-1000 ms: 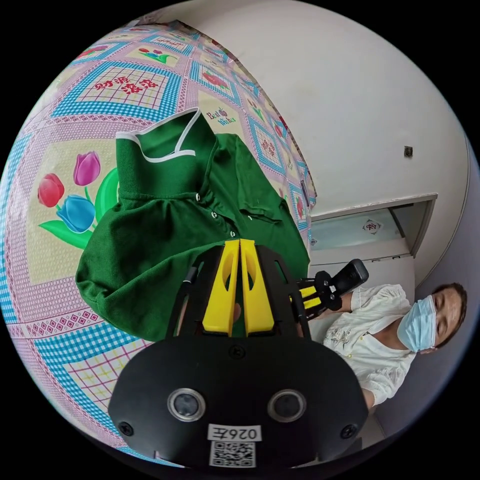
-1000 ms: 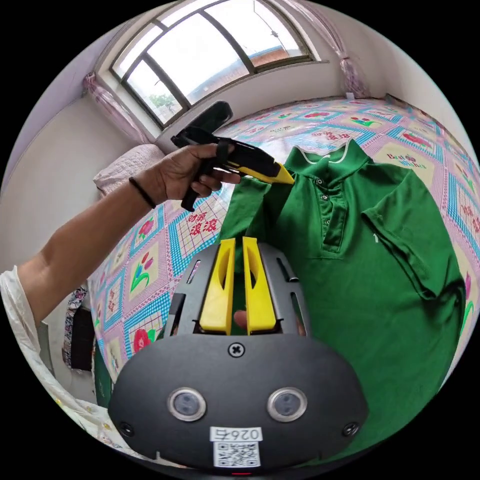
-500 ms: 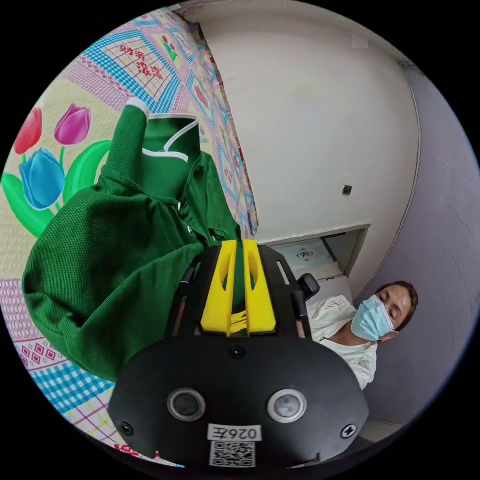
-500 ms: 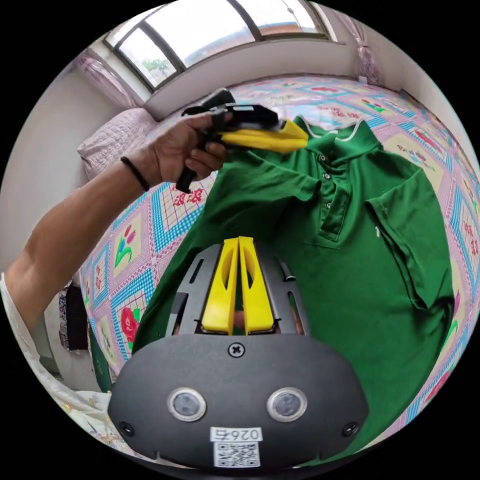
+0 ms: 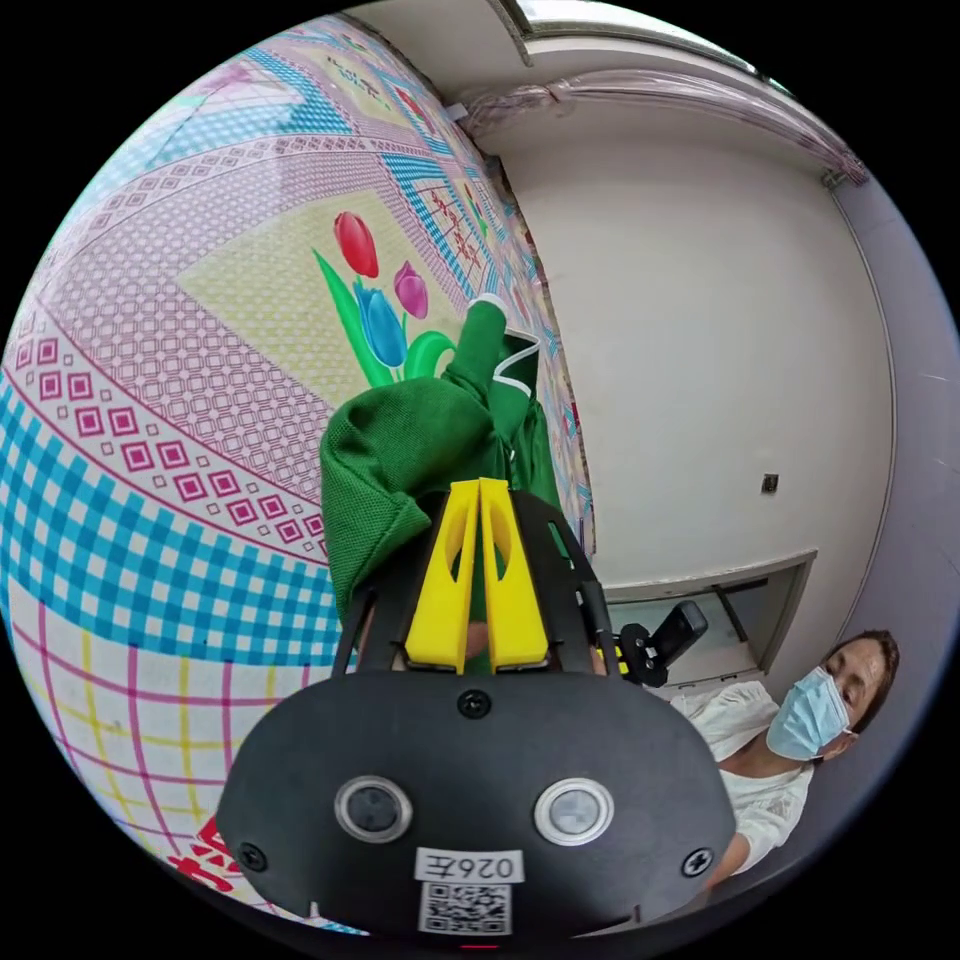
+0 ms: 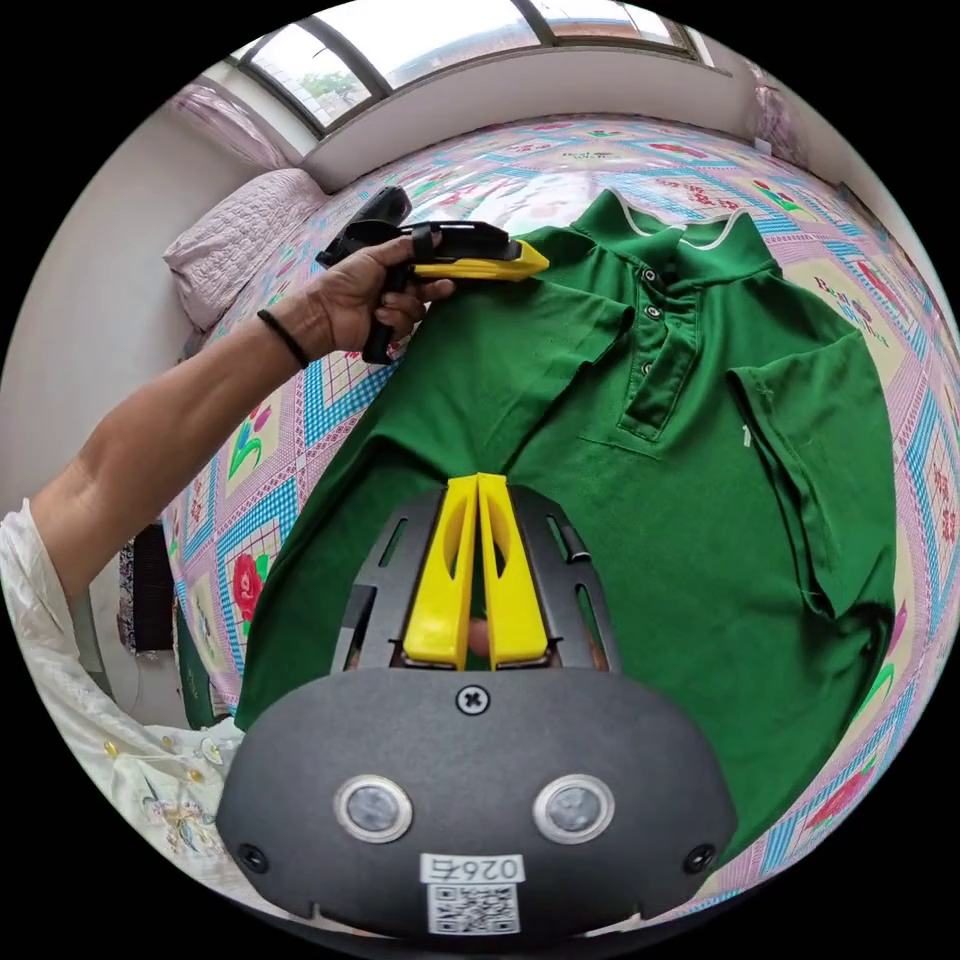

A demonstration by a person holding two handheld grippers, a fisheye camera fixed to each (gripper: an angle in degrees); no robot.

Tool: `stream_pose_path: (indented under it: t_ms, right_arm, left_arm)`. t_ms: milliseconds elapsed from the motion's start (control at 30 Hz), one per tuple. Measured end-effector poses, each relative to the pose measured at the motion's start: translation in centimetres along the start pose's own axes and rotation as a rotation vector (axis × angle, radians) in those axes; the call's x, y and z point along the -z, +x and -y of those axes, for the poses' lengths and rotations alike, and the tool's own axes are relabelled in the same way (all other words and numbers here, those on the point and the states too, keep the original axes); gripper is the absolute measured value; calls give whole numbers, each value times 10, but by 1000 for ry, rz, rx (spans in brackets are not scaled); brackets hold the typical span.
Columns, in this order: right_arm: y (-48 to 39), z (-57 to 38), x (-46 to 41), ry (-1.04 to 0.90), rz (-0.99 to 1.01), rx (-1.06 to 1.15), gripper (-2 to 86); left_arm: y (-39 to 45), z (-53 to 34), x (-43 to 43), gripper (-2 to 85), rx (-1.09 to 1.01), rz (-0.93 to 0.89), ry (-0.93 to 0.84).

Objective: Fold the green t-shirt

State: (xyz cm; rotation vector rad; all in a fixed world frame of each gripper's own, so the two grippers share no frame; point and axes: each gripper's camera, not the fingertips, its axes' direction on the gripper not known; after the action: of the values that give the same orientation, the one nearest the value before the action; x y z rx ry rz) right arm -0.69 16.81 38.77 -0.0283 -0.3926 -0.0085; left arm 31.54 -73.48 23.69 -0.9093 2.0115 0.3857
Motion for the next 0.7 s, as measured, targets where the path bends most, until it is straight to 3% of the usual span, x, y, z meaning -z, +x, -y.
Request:
stream_pose_path:
  t_ms: [200,400,533,700]
  right_arm:
    - [-15,-6,5,75,-92,18,-9]
    - [17,-44,30,197,-222,-115,-9]
    - [47,-71,33,217,-353,-208,-9]
    - [86,-99,3,114,-362,-302,-9]
  left_arm:
    - [-4,-55,15,-10,-90,-97,118]
    - [-3,-155,29,-10,-169,-245,277]
    - [-25,-222,0,-10,-89,-391,308]
    - [-50,-280,-8,-10,10,-104,277]
